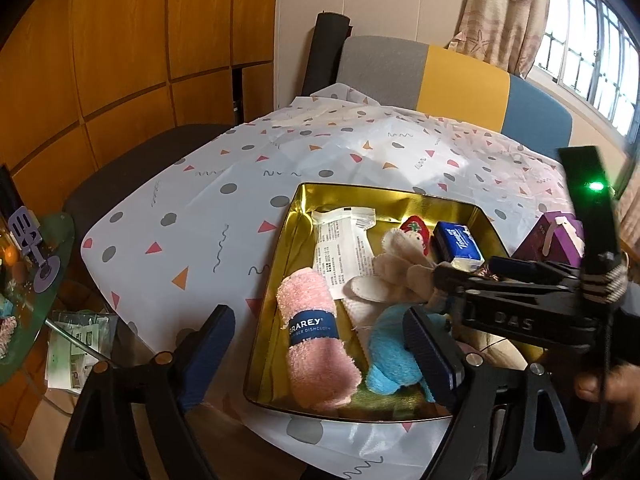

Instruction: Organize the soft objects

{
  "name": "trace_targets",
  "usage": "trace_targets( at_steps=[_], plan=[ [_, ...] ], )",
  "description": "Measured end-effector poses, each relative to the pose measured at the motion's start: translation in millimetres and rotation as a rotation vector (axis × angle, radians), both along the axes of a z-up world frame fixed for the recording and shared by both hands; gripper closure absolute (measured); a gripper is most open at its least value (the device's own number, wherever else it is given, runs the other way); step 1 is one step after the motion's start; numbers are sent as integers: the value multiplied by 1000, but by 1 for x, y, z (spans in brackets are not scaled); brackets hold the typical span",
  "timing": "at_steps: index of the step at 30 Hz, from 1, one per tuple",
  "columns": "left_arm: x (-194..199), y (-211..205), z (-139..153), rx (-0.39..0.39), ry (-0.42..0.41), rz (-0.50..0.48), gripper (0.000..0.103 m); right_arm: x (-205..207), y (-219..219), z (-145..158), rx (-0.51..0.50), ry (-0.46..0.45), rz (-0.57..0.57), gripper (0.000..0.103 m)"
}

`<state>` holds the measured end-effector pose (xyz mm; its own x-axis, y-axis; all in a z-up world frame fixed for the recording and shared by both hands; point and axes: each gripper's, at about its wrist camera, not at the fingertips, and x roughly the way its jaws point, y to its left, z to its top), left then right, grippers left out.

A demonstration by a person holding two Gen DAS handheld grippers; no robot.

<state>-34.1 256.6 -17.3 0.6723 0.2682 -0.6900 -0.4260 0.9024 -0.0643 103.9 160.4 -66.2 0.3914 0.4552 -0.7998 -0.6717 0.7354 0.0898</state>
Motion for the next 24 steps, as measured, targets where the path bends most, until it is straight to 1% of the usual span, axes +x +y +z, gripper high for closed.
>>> trace_targets(
  at_steps=[2,4,5,7,9,14,16,18,22,24],
  plan=[
    [-1,-3,2,9,-7,1,15,-5,-8,8,10,-32,-23,24],
    [-1,-7,5,17,-16,7,11,-12,-18,16,14,-78,-58,24],
    [-2,-9,6,20,-21,7,8,-16,-25,21,11,-108,-84,24],
    [-3,-17,10,31,-41,1,6,-23,-39,29,11,-158,-126,24],
    [-2,-26,14,47,-59,-7,0,-32,-57,36,11,-205,-185,24],
    [2,-56,20,65,-91,-63,0,-45,-106,46,23,-253,-334,24],
    [4,-65,21,51,-100,-86,0,-49,-123,47,15,-267,-391,24],
    [7,-77,21,35,-104,-112,0,-54,-137,48,16,-275,-426,24],
    [15,-105,17,59,-86,-154,0,-61,-155,47,-16,-304,-479,24],
    [17,-115,14,53,-75,-171,0,-63,-164,46,-23,-313,-502,24]
  ],
)
